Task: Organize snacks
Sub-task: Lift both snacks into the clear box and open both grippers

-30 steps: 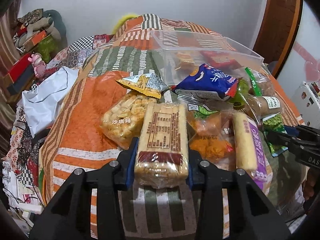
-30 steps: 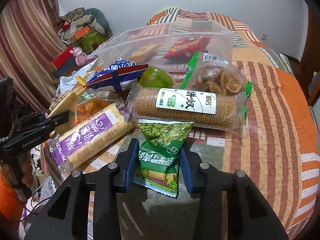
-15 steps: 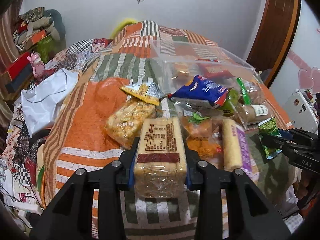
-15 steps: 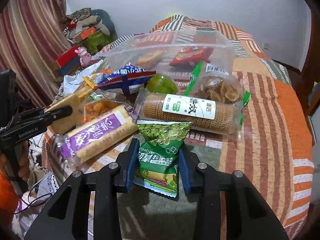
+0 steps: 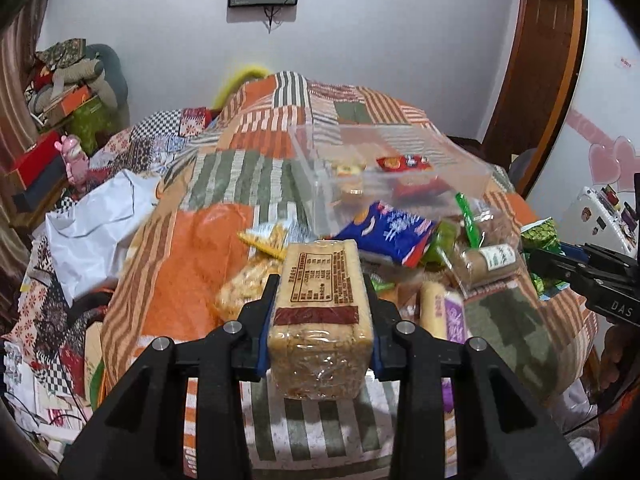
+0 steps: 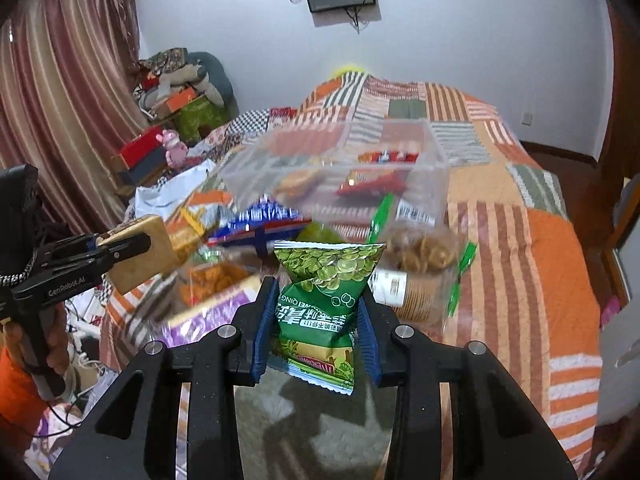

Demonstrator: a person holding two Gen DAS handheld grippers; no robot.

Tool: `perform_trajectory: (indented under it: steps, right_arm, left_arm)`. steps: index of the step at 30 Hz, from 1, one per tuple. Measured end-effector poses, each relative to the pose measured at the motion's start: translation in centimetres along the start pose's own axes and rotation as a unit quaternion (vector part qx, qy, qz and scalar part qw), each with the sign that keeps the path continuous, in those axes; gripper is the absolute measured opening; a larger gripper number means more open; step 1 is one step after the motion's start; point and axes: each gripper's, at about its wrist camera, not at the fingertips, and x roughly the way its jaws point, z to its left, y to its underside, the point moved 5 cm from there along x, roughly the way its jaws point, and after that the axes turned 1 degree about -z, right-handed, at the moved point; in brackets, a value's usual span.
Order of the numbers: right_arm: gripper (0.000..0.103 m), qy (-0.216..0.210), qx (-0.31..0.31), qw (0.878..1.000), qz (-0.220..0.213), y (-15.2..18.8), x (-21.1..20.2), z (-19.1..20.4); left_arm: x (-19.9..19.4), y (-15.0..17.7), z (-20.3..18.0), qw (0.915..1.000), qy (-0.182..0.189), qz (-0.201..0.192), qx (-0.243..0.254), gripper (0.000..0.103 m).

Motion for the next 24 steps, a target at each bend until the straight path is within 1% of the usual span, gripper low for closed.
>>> perform_trajectory:
  steps: [6,14,20,24]
  right_arm:
    - [0.034,-0.002,0.005,1.000,-0.018,-1.9,0.1,-0.3]
    - [0.034,0.005,0.002,0.999,-0.043,-4.9,0.7,-0.7]
    - [0.034,0.003,0.000,0.999,-0.049,-6.7,1.8,-1.0]
    - [0.034,0.002,0.001,0.999,-0.052,-7.6,2.8,-1.0]
  left_arm:
    - [0.0,-2.3,-0.4,0.9998,0.004,-0.018,0.003,0.036]
    - [0.6,-5.5,-1.6,0.9987,0.001,-0.043,0.025,0.036]
    - [1.7,-7.7,-1.9,0.9985,0.011,-0.046,0.027,0.036]
    - [2.9,-9.2,-2.3,0.9980,0.006,-0.051,0.037,0.036]
